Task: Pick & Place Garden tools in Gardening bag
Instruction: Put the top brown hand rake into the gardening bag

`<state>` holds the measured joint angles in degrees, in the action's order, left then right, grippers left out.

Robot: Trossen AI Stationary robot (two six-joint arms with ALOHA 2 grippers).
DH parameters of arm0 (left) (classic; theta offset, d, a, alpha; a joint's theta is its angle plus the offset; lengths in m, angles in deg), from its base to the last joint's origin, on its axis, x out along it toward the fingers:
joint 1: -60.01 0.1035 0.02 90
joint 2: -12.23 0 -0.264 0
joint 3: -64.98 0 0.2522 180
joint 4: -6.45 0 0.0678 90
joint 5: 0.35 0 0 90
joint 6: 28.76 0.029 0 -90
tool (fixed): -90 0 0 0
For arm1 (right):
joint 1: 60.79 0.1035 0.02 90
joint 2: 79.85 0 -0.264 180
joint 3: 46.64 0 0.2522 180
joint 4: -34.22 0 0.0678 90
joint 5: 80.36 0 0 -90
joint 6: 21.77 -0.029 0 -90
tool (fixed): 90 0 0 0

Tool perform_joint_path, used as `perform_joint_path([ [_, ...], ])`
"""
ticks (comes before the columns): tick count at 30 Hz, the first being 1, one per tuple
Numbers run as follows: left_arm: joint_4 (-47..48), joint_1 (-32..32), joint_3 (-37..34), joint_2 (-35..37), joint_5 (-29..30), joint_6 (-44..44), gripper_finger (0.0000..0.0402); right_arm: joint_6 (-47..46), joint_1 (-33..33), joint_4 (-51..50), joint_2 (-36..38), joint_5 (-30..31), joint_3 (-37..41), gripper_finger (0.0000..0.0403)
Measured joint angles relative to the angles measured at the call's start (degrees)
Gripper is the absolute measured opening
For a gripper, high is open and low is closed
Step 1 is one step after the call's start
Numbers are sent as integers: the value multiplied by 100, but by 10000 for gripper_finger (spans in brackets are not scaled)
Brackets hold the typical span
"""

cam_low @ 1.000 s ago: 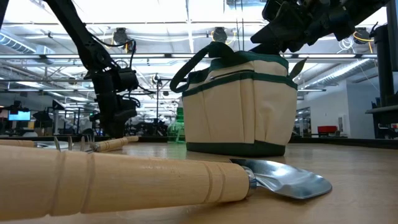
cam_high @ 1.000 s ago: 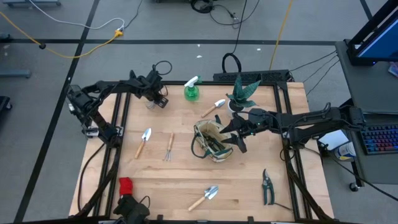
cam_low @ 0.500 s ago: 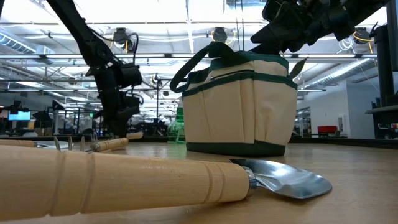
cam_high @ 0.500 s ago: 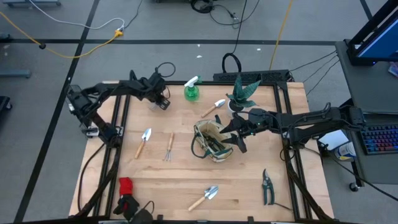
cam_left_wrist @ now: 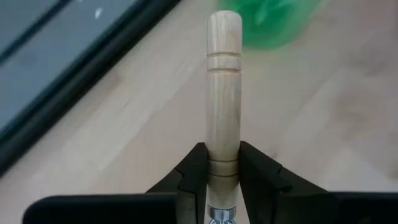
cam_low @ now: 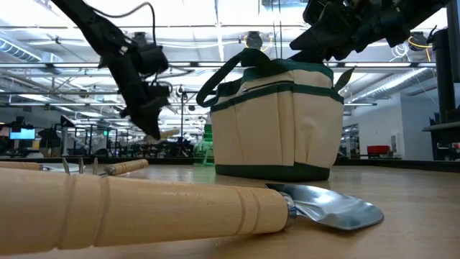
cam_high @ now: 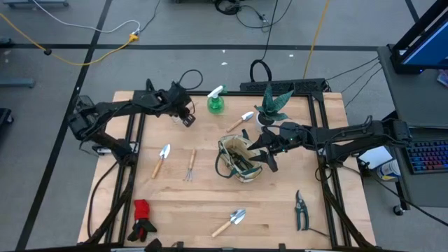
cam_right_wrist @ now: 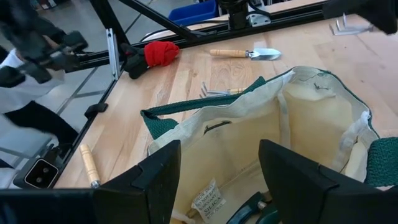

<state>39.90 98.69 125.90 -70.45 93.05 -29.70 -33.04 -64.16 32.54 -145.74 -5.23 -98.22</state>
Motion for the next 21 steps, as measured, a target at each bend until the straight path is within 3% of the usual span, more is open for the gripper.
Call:
perform_joint_path([
  [9, -46, -848, 0, 626, 452, 46, 75, 2, 0, -6, 0, 0, 0, 210],
  [21, -748, -1678, 4, 686, 608, 194, 76, 2, 0, -6, 0, 0, 0, 210],
])
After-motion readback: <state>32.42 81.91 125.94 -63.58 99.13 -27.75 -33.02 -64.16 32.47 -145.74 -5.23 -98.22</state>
